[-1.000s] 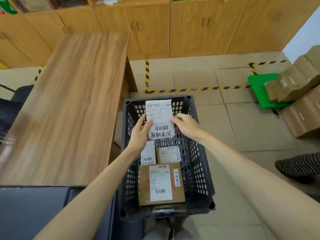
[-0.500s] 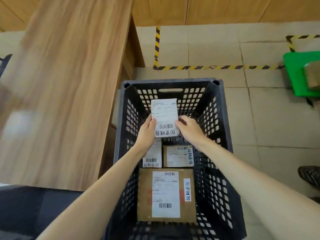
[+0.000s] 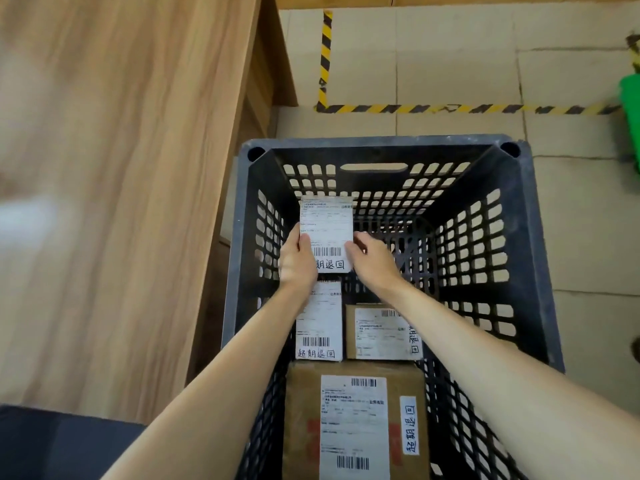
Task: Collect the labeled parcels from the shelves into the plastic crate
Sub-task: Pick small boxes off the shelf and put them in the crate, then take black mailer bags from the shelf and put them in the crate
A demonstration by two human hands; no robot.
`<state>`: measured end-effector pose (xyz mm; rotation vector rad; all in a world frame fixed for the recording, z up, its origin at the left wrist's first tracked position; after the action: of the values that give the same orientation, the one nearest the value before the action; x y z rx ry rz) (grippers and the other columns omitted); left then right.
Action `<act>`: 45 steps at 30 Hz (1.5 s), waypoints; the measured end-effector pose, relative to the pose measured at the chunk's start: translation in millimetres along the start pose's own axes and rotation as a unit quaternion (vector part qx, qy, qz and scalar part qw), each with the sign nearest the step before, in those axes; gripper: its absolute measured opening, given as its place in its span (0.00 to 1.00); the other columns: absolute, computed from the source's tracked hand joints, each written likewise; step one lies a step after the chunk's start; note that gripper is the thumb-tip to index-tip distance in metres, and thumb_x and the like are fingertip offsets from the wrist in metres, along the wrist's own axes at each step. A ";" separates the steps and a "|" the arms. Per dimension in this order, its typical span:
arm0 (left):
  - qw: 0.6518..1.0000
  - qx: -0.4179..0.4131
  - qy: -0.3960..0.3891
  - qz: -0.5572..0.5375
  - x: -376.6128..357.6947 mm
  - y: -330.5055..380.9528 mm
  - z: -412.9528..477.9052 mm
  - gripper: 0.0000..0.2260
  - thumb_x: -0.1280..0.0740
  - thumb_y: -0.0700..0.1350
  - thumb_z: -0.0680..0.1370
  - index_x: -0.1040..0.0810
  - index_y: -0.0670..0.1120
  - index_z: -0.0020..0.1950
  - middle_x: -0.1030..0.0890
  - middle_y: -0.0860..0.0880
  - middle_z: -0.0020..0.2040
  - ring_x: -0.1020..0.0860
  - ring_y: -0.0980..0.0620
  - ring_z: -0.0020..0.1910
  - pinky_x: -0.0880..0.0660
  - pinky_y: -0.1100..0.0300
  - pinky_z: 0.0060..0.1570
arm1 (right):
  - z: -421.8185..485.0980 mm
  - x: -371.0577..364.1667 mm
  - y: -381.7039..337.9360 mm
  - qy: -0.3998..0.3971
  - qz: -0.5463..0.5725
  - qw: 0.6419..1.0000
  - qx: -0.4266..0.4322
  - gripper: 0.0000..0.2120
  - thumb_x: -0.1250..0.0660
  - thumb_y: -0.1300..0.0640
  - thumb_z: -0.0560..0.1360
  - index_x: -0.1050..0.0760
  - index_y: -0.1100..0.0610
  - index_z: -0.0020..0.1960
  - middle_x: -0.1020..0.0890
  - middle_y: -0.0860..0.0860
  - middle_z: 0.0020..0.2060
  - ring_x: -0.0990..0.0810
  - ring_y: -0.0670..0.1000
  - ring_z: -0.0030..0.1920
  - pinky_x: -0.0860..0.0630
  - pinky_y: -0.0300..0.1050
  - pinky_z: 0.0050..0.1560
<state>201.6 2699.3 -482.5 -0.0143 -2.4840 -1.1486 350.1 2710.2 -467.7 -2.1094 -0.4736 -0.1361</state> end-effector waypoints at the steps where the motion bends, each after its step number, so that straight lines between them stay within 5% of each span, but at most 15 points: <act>1: 1.000 0.007 0.010 0.010 -1.9 -3.9 2.7 0.15 0.46 0.48 0.87 0.28 0.55 0.72 0.15 0.49 0.54 0.15 0.51 0.46 0.25 0.62 0.33 | 2.6 -4.0 3.8 -0.005 0.003 1.000 -0.007 0.13 0.43 0.59 0.84 0.25 0.61 0.64 0.18 0.47 0.49 0.20 0.35 0.39 0.30 0.25 0.33; 8: 0.994 0.048 0.051 0.085 -9.6 -22.6 19.8 0.17 0.45 0.45 0.86 0.30 0.53 0.75 0.19 0.46 0.62 0.17 0.45 0.54 0.18 0.52 0.46 | 16.9 -16.1 13.8 -0.013 -0.085 0.996 -0.034 0.16 0.43 0.58 0.84 0.29 0.60 0.70 0.25 0.46 0.54 0.27 0.43 0.45 0.34 0.22 0.31; 11: 0.993 0.054 0.059 0.086 -6.7 -22.4 11.2 0.21 0.44 0.47 0.85 0.36 0.54 0.79 0.24 0.45 0.70 0.20 0.42 0.62 0.20 0.43 0.57 | 13.5 -12.6 8.0 -0.017 -0.116 0.993 -0.026 0.15 0.43 0.57 0.83 0.27 0.59 0.68 0.21 0.50 0.56 0.26 0.47 0.47 0.32 0.31 0.35; 16: 0.994 -0.043 0.040 0.090 10.5 20.4 -32.0 0.22 0.44 0.49 0.86 0.39 0.51 0.80 0.32 0.49 0.77 0.29 0.47 0.72 0.26 0.44 0.68 | -11.3 17.8 -40.9 -0.006 -0.213 0.977 0.018 0.14 0.42 0.52 0.83 0.25 0.57 0.63 0.19 0.53 0.51 0.21 0.53 0.50 0.26 0.49 0.50; 18: 0.986 -0.107 0.013 0.129 20.1 51.0 -52.8 0.21 0.44 0.49 0.86 0.37 0.50 0.79 0.30 0.50 0.75 0.29 0.49 0.72 0.29 0.47 0.71 | -30.0 38.3 -75.0 0.002 -0.274 0.960 0.056 0.14 0.43 0.51 0.83 0.25 0.56 0.61 0.19 0.51 0.45 0.21 0.51 0.42 0.24 0.49 0.46; 21: 0.948 -0.207 -0.013 0.242 42.1 110.6 -95.0 0.19 0.44 0.49 0.86 0.33 0.46 0.76 0.28 0.48 0.73 0.30 0.48 0.72 0.33 0.53 0.70 | -68.1 69.3 -133.2 0.008 -0.357 0.927 0.119 0.12 0.43 0.50 0.84 0.25 0.56 0.53 0.20 0.50 0.39 0.24 0.48 0.34 0.32 0.45 0.34; 28: 0.826 -0.291 0.046 0.480 128.9 227.0 -210.4 0.19 0.46 0.54 0.85 0.32 0.50 0.75 0.26 0.47 0.70 0.29 0.45 0.70 0.30 0.47 0.67 | -156.5 103.6 -266.8 0.001 -0.446 0.856 0.262 0.15 0.45 0.48 0.84 0.24 0.57 0.53 0.23 0.52 0.44 0.24 0.53 0.42 0.27 0.48 0.38; 35: 0.825 -0.246 0.171 0.479 256.1 259.0 -329.7 0.21 0.47 0.58 0.85 0.30 0.51 0.75 0.23 0.48 0.69 0.23 0.46 0.66 0.25 0.48 0.63 | -257.8 61.1 -360.7 -0.058 -0.490 0.762 0.420 0.12 0.45 0.48 0.83 0.30 0.53 0.47 0.27 0.50 0.45 0.24 0.55 0.50 0.31 0.49 0.44; 41: 0.807 -0.177 0.293 0.481 355.2 225.9 -451.1 0.19 0.46 0.57 0.85 0.25 0.50 0.69 0.19 0.49 0.63 0.21 0.46 0.59 0.24 0.51 0.55 | -364.8 -42.0 -416.8 -0.128 -0.502 0.666 0.537 0.18 0.45 0.47 0.84 0.25 0.56 0.64 0.22 0.54 0.61 0.24 0.57 0.60 0.28 0.52 0.59; 45: 0.810 -0.118 0.368 0.441 414.4 163.9 -550.2 0.16 0.43 0.57 0.84 0.24 0.52 0.66 0.19 0.49 0.60 0.22 0.47 0.58 0.28 0.53 0.52 | -460.6 -127.5 -430.3 -0.162 -0.492 0.573 0.635 0.16 0.45 0.47 0.83 0.25 0.56 0.61 0.22 0.56 0.57 0.23 0.59 0.57 0.29 0.51 0.51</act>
<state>43.6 2339.6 106.6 -0.6047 -1.3416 -0.7919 106.8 2502.5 90.2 -0.2380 -1.4078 -0.0005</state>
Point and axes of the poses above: each hand's wrist, its own z-axis towards the middle knuckle, its own x-axis out of the back of the hand, y = z × x, the point moved 4 cm from there along z, towards the middle knuckle
